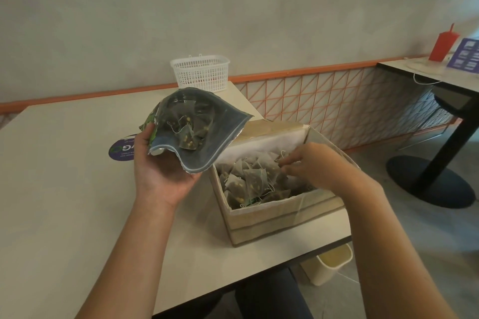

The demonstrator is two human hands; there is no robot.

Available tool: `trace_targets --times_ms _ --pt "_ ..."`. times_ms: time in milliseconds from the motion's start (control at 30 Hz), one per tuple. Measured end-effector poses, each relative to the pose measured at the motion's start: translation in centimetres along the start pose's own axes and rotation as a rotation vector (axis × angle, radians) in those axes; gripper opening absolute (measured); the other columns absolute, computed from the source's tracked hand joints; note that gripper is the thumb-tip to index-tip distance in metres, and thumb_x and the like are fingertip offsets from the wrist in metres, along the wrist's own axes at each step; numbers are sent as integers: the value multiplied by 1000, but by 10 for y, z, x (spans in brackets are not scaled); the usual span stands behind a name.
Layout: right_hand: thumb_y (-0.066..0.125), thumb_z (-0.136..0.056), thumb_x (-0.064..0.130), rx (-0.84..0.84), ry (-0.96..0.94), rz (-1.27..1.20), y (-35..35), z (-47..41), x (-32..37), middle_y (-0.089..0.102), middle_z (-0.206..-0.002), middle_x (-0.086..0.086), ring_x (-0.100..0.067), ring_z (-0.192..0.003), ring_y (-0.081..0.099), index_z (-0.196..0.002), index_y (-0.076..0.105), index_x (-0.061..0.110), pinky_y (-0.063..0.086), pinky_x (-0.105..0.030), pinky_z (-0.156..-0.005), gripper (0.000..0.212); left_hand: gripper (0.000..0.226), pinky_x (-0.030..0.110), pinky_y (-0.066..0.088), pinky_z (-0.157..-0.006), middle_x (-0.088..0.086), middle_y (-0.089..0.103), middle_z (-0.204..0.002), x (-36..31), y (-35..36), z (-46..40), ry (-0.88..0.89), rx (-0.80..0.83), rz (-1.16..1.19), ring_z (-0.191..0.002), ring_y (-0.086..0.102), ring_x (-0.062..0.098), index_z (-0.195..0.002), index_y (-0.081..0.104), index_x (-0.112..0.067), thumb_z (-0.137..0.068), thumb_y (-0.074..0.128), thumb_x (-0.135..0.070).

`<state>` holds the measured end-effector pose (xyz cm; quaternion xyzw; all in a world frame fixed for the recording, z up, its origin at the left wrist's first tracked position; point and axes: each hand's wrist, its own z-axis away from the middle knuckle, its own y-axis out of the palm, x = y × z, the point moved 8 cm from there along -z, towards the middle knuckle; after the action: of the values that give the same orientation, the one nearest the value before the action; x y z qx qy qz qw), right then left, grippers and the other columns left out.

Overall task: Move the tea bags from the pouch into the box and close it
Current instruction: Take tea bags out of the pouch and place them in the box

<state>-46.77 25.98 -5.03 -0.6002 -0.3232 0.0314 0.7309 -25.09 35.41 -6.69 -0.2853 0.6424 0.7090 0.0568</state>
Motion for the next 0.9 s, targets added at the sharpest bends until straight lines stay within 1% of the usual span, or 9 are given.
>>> trace_targets --times_ms 67,167,233,367,500,567,667,833,900 --pt "60 -93 29 -134 -49 -2 -13 3 11 67 -104 9 -15 -89 61 -108 71 28 44 -19 -65 19 37 45 47 -102 5 53 -147 -1 -1 0 5 3 -1 -132 53 28 -115 68 -25 -93 51 -49" --pt "61 -92 26 -401 -254 -96 -39 17 46 59 -99 12 -11 -94 54 -101 70 27 43 -22 -76 13 38 46 45 -105 3 53 -147 -2 -3 -2 7 3 6 -132 53 29 -123 63 -28 -94 49 -50" --pt "62 -90 23 -482 -408 -251 -51 31 76 60 -93 12 -4 -87 54 -97 68 27 45 -18 -77 9 39 47 42 -108 3 55 -146 -2 -5 -3 5 5 15 -132 54 29 -125 62 -30 -94 51 -50" --pt "68 -86 14 -403 -621 -330 -44 44 131 62 -88 8 -2 -80 56 -92 70 22 47 -13 -77 10 49 43 46 -105 6 61 -139 -3 -7 -3 -2 -18 -18 -124 61 28 -132 63 -22 -95 48 -51" --pt "64 -87 10 -284 -658 -160 -15 21 172 64 -102 1 -14 -94 60 -104 74 18 50 -31 -90 21 43 35 55 -86 3 74 -104 -2 -3 4 19 -25 -50 -91 72 21 -88 80 -21 -93 48 -49" --pt "61 -89 12 -203 -600 7 0 1 185 62 -117 -1 -20 -110 56 -119 68 23 47 -36 -99 32 37 38 56 -83 4 74 -103 -3 -3 7 38 -43 -45 -90 73 22 -82 81 -22 -84 55 -48" --pt "59 -89 13 -160 -554 196 11 -19 192 59 -127 0 -22 -118 54 -131 57 26 48 -35 -98 44 32 44 56 -84 5 71 -113 -4 -4 8 45 -57 -31 -102 68 27 -80 81 -23 -76 61 -48" --pt "55 -92 21 -119 -521 365 23 -32 191 54 -129 -1 -23 -125 44 -133 55 23 34 -36 -105 40 36 45 59 -79 7 74 -107 -7 -7 5 40 -62 -14 -100 69 28 -83 81 -22 -86 57 -49" --pt "56 -92 27 -97 -502 375 29 -35 187 52 -130 -2 -23 -126 41 -130 57 21 32 -36 -106 38 39 44 57 -86 7 75 -104 -8 -8 5 39 -56 -31 -100 68 27 -80 81 -22 -88 55 -50"
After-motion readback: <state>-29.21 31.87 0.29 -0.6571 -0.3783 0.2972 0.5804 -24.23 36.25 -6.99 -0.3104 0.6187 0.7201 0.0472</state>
